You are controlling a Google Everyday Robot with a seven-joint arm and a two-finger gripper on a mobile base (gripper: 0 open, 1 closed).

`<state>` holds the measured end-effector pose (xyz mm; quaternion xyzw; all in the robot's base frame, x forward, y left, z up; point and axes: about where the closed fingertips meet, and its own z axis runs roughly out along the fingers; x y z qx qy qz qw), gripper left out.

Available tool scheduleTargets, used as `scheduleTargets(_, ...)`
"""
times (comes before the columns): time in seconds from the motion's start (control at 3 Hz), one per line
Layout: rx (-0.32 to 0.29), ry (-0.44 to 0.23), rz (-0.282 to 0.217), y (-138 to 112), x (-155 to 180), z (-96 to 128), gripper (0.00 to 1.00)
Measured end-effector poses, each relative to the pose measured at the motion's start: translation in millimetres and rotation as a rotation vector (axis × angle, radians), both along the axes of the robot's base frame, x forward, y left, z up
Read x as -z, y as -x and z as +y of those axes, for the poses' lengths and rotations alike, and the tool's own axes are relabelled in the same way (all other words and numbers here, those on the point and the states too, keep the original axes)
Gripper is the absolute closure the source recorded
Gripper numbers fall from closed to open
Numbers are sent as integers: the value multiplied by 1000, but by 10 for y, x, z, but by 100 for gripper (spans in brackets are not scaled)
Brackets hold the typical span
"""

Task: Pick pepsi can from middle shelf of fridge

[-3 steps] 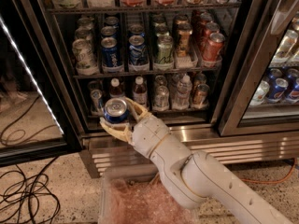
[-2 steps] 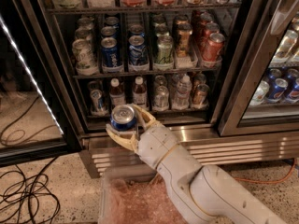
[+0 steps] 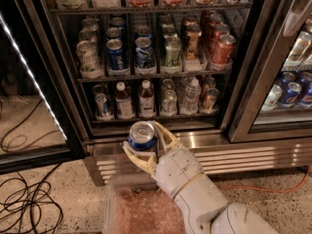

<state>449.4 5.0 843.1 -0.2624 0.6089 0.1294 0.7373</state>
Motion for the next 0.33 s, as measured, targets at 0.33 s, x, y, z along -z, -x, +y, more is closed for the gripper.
scheduleTargets(0.33, 7, 2, 0, 7, 3, -27, 100)
